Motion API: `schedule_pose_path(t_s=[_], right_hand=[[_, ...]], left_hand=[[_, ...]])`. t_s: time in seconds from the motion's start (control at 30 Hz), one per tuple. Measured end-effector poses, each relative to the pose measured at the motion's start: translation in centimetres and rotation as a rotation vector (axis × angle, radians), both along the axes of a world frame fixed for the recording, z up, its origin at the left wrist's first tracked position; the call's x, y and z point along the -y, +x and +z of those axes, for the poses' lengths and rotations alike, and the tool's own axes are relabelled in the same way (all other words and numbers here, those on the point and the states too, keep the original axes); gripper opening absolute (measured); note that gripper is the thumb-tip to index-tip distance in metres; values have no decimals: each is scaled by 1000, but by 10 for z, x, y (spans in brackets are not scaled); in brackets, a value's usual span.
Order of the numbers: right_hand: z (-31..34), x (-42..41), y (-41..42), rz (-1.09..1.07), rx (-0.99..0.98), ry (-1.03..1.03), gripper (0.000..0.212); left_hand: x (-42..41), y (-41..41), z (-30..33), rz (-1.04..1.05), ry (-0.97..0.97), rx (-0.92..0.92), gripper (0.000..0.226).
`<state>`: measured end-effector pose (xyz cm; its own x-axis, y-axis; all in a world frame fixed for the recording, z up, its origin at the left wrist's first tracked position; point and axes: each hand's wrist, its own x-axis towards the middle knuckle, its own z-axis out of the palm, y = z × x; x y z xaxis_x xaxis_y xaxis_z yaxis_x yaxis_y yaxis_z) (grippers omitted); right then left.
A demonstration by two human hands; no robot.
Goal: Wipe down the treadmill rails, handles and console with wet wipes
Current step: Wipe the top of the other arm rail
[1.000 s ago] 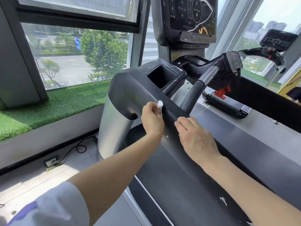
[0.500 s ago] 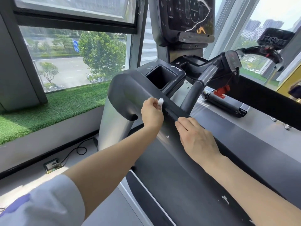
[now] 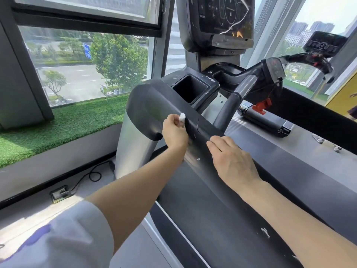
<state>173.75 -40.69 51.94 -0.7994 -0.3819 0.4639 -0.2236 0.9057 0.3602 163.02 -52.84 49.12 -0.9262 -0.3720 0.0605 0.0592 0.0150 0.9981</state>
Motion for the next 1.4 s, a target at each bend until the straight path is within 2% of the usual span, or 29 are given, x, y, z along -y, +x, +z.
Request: schedule_pose_path(t_s=[0.2,0.43,0.6,0.77,0.97,1.17,1.33,1.4], right_hand=[[-2,0,1,3,-8,0,31],[-2,0,-1,11,-6,-2,29],[-4,-1,-2,34,-12,-25,31],[-1,1,0,13,-6,-7,33],[-1,1,0,-12,19,10,29],[1,3,2,-16,41,22,30],[-4,2,7,18,17,90,15],[-3,3,11,6,3,126,27]], left_hand=[[-21,54,-28,-76,0,-58,13],[-10,20,-7,12,-28,-72,8],[-30,63,-24,-102,-48,-152,9],[-17,30,-12,3,72,-10,13],[-32,64,-30,-76,38,-73,11],[-9,21,-29,54,144,52,10],[-39,82,-48,-68,165,-6,16],[-40,81,-49,-30,173,-18,17]])
